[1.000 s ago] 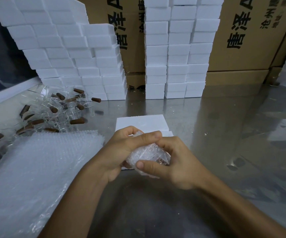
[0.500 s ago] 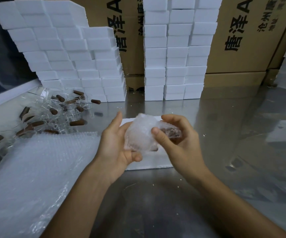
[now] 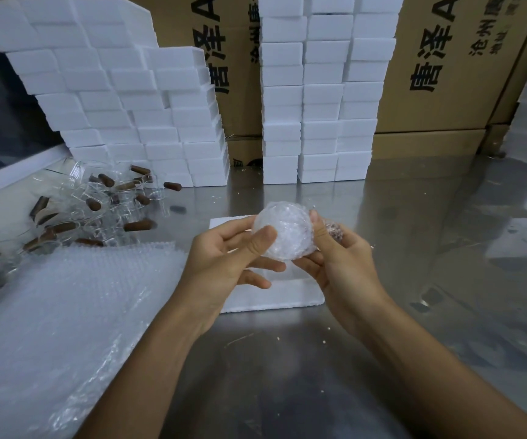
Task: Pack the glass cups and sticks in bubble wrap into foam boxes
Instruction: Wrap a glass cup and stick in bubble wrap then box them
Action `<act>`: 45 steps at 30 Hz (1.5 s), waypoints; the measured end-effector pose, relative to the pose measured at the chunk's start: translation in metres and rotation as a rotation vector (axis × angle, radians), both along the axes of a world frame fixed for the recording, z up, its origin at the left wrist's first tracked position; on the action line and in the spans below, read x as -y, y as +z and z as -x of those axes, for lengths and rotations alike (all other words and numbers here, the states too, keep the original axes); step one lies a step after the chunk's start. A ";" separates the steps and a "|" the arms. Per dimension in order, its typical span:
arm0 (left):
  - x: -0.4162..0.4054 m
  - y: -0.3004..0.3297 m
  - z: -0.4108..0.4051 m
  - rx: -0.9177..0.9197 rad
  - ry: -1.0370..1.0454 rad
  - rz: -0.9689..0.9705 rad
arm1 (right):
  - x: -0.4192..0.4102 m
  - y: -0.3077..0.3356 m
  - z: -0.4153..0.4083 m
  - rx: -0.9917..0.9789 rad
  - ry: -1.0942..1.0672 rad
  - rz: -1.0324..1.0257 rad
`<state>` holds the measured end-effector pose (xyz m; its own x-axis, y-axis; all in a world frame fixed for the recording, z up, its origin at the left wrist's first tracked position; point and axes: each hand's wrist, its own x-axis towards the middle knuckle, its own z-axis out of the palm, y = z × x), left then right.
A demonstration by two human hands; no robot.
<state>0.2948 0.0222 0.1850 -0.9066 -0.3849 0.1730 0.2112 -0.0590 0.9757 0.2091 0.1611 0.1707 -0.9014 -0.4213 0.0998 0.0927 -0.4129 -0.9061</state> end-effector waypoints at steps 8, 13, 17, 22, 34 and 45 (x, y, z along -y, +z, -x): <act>-0.002 0.000 -0.001 0.066 0.058 -0.004 | 0.003 -0.003 -0.001 -0.090 -0.068 -0.078; 0.003 0.002 0.001 0.074 0.067 -0.222 | 0.004 -0.004 -0.001 -0.232 -0.070 -0.255; 0.004 0.001 0.000 0.093 0.026 -0.305 | 0.005 0.000 0.001 -0.058 -0.021 -0.162; 0.006 0.004 -0.002 0.052 -0.021 -0.348 | 0.001 0.008 0.007 0.097 0.052 -0.016; 0.015 -0.001 -0.002 -0.098 0.048 0.114 | -0.007 0.005 0.014 -0.022 0.030 -0.035; 0.023 -0.014 0.002 -0.214 0.328 0.661 | -0.009 0.004 0.009 -0.219 -0.028 -0.123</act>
<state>0.2927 -0.0006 0.1714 -0.6846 -0.3839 0.6197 0.3053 0.6209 0.7220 0.2001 0.1699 0.1749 -0.8755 -0.4176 0.2432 -0.1209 -0.2979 -0.9469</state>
